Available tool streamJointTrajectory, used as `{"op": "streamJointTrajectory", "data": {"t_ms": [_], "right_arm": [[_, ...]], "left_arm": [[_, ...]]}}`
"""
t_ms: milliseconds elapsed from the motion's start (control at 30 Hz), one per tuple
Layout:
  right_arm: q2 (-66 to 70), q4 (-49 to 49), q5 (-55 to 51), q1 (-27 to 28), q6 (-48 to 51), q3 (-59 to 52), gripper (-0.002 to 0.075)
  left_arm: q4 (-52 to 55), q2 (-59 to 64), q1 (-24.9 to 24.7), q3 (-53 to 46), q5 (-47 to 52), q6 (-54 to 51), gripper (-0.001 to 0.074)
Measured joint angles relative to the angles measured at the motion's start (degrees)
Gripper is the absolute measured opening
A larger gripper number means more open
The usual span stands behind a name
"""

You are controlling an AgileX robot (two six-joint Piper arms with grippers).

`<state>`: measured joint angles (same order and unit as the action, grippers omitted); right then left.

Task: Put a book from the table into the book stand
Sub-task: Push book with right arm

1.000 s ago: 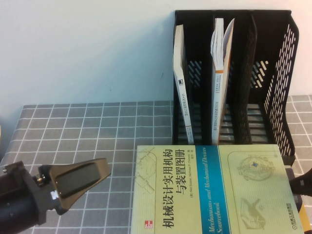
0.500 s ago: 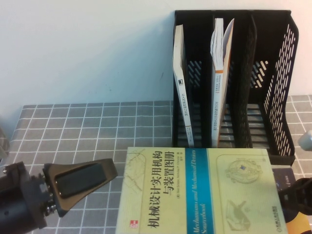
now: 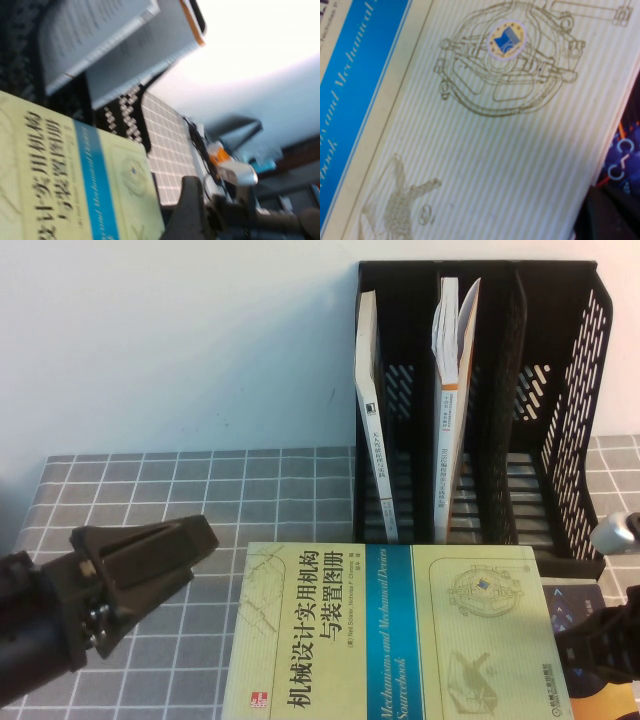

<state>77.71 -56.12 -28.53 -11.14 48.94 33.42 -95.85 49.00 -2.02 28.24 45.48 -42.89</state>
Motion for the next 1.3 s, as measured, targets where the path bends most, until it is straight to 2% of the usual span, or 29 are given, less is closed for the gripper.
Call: {"op": "streamJointTrajectory", "data": {"t_ms": [100,200,333,433,567,900,1300], "right_arm": [[0.00,-0.12,0.04,0.00,0.25,-0.04,-0.0003],[0.00,-0.12,0.04,0.00,0.96,-0.04,-0.0003],[0.00,-0.12,0.04,0.00,1.21,-0.04,-0.0003],[0.00,-0.15,0.04,0.00,1.31,-0.15,-0.0003],[0.00,-0.24,0.04,0.00,1.31,-0.13,-0.0003],[0.00,-0.24,0.44,0.00,1.44,-0.13,-0.0003],[0.00,-0.24,0.53,0.00,1.46,-0.13,-0.0003]], "left_arm": [[0.78,2.24,0.42,0.12,-0.70,0.30,0.0542],[2.94,6.79,2.78,0.22,3.12,0.51,0.0545],[4.41,14.68,9.25,0.22,11.58,-2.00,0.0542],[4.51,21.45,15.01,0.55,17.98,-4.54,0.0512],[4.63,29.33,18.83,2.46,19.81,-8.27,0.0487],[4.18,42.19,14.42,3.33,20.21,-14.26,0.0484],[1.31,51.23,14.19,3.71,20.09,-16.46,0.0485]]}}
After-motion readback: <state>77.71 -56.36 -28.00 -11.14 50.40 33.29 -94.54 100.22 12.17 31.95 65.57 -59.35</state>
